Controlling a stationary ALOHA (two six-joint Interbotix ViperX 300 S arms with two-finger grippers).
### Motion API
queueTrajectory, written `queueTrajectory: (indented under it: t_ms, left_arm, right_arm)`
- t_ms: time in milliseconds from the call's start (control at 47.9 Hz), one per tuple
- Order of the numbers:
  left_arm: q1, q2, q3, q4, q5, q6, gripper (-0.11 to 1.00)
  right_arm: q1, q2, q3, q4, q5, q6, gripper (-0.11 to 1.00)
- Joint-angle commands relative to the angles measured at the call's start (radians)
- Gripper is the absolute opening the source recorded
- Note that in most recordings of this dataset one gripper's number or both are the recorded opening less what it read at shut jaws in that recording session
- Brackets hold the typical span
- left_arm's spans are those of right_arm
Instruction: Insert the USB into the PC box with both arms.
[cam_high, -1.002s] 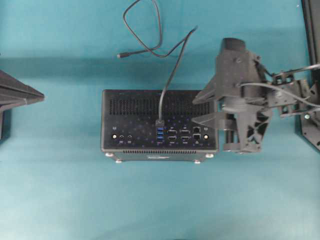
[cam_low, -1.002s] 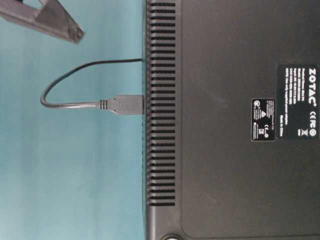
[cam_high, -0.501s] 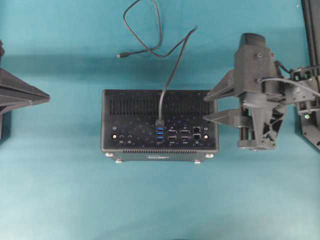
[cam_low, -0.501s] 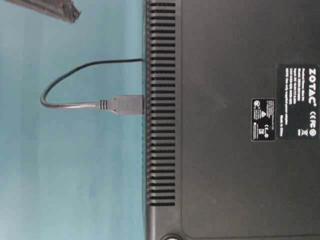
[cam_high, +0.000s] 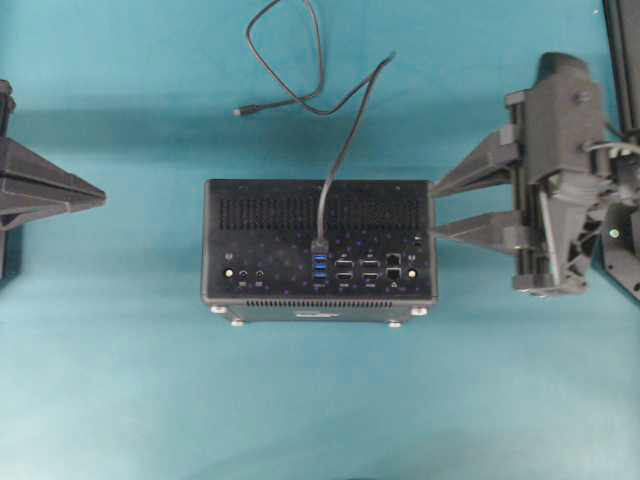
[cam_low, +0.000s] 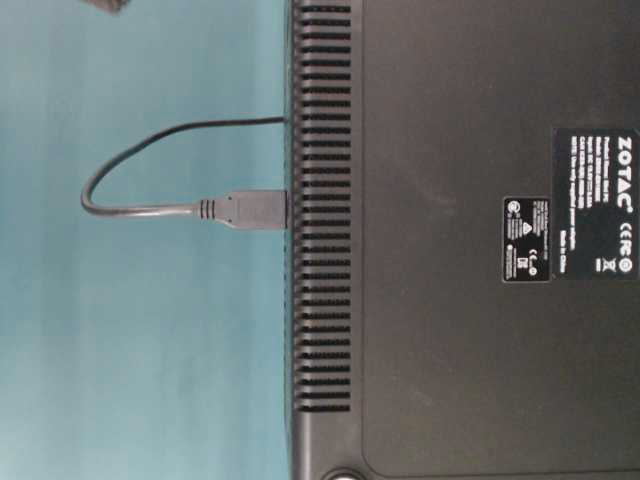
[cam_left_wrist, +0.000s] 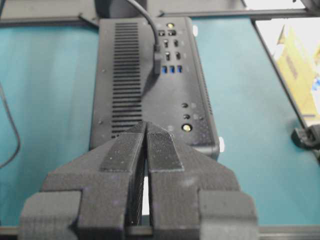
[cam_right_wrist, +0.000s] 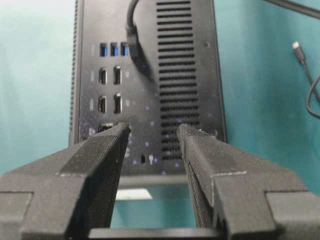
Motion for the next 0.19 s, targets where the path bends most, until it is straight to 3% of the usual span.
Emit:
queueTrajectory:
  t_ms: [0, 167]
  left_arm:
    - [0.0, 0.006, -0.026, 0.003, -0.009, 0.002, 0.0]
    - [-0.002, 0.006, -0.017, 0.003, -0.009, 0.0, 0.0]
  right_arm:
    - [-0.002, -0.021, -0.003, -0.002, -0.009, 0.008, 0.51]
    - [-0.002, -0.04, 0.017, -0.002, -0.02, 0.008, 0.51]
